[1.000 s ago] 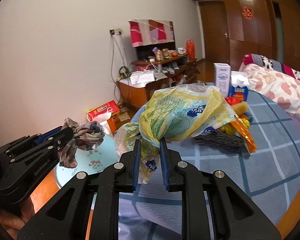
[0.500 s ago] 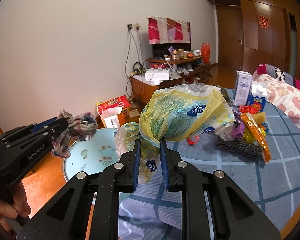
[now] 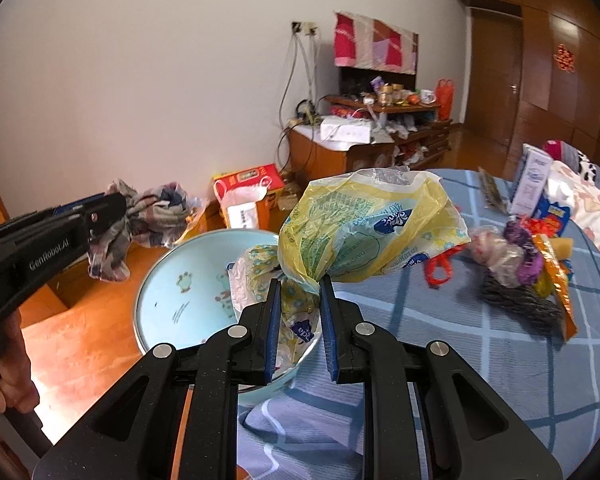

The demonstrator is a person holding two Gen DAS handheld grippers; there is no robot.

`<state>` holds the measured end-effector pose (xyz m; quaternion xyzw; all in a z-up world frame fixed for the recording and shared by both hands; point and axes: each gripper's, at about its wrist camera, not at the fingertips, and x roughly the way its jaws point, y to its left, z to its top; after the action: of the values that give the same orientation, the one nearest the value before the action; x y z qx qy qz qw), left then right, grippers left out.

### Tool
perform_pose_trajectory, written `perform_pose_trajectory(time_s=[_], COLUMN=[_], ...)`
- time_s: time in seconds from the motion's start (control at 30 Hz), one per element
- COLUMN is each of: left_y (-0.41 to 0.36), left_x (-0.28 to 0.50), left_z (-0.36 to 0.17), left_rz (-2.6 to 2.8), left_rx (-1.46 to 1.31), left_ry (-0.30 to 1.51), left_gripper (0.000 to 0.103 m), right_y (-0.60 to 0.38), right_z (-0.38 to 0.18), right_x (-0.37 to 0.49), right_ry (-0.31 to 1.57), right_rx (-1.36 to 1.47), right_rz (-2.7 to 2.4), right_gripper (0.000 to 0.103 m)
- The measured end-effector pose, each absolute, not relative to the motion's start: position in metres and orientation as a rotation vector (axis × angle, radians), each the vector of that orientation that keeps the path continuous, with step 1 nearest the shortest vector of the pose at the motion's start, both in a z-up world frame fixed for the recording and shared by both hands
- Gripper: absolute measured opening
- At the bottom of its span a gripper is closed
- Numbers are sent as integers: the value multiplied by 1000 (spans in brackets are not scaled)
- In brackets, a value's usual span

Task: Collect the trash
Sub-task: 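Carry the bag and cloth over the light-blue bowl and open both tools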

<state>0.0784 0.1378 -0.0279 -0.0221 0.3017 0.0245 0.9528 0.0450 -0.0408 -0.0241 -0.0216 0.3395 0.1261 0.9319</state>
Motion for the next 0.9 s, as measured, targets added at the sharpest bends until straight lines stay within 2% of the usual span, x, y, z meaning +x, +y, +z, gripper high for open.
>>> perform_pose_trajectory(time_s=[0.57,0.9], left_y=[140,140], left_x=[94,98], left_z=[-61,-64], left_rz=[64,74], left_rx=[-28,-29], left_ry=[711,732], left_gripper=[14,18], right_y=[-9,-13], right_z=[-63,-60], right_x=[75,74], right_ry=[831,830], right_rx=[-98,-72], right_rz=[322,315], right_gripper=[21,33])
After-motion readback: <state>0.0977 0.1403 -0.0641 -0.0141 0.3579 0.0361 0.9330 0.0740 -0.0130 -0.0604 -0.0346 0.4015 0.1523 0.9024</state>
